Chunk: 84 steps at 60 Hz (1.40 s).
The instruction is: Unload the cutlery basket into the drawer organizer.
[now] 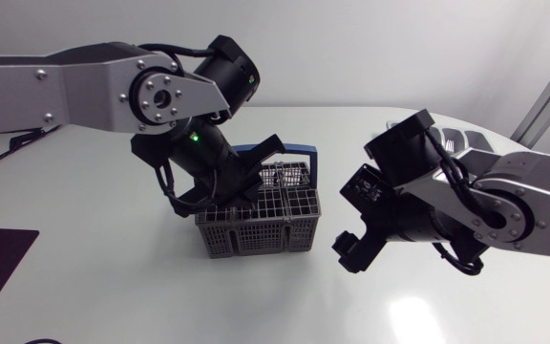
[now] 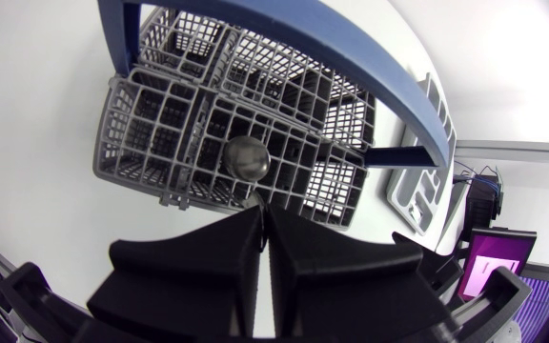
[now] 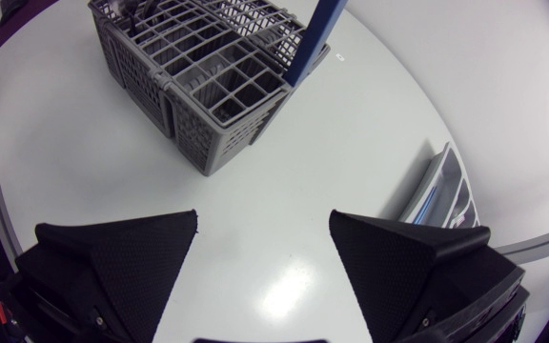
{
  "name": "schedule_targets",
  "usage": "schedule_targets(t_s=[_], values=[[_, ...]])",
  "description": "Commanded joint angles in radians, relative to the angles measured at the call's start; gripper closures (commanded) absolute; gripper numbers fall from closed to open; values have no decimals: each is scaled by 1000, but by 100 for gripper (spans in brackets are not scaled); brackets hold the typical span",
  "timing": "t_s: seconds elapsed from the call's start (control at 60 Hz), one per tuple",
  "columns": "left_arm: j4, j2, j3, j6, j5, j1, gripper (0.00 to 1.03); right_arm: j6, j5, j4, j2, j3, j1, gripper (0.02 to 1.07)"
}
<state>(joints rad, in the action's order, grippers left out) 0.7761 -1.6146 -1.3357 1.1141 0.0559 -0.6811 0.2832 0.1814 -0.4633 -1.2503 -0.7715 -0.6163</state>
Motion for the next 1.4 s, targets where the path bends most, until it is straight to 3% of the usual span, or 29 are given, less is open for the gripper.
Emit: schedule_targets(t_s=[0.0, 0.65, 1.383], values=[[5, 39, 12, -11, 7, 11, 99, -21, 6, 8, -5, 31, -11, 7], [31, 177, -11, -3, 62, 11, 99, -6, -10, 35, 60, 46, -23, 7], [77, 262, -45, 24, 121, 12, 99, 30, -166, 107, 290, 101, -33, 7]])
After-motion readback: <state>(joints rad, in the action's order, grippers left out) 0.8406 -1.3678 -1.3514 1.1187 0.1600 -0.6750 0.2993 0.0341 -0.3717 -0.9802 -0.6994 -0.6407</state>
